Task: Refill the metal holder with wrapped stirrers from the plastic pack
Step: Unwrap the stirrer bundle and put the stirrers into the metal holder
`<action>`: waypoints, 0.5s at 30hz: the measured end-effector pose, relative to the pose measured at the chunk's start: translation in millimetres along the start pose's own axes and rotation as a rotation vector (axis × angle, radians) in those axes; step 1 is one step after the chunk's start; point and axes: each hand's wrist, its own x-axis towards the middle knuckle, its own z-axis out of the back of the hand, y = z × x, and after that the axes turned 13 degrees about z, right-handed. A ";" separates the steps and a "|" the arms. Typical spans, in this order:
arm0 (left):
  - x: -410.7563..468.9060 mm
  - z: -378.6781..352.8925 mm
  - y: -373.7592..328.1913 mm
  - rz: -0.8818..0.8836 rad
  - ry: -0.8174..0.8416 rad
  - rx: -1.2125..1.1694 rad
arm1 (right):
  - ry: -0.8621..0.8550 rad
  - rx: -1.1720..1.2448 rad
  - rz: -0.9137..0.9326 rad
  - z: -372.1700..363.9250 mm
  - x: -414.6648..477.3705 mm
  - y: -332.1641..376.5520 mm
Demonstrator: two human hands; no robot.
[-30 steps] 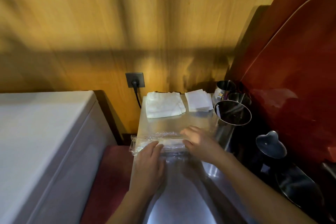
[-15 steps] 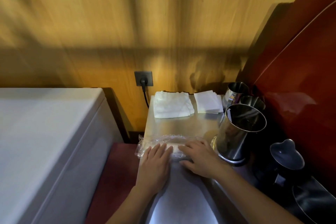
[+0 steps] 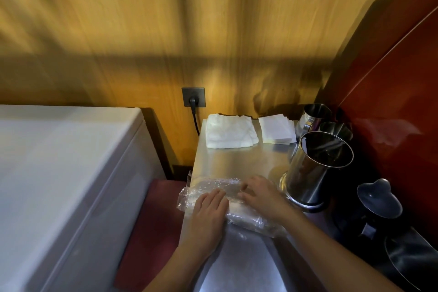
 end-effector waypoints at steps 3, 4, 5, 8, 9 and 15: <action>-5.0 2.0 0.2 0.006 0.035 -0.002 | 0.114 -0.115 -0.125 -4.4 3.5 -8.7; -7.4 1.6 1.3 0.009 0.044 -0.014 | 0.140 -0.135 -0.139 -6.0 4.3 -9.8; -10.2 1.5 2.0 0.006 0.051 -0.031 | 0.149 -0.157 -0.136 -7.0 4.9 -10.1; -19.7 2.3 3.3 0.004 0.066 -0.022 | 0.202 -0.197 -0.130 -7.1 7.7 -7.0; -22.3 4.2 2.5 -0.001 0.076 -0.008 | 0.230 -0.210 -0.124 -7.3 8.5 -6.0; -26.5 10.0 -2.4 -0.020 0.118 -0.061 | 0.202 -0.168 -0.045 -8.5 8.7 1.8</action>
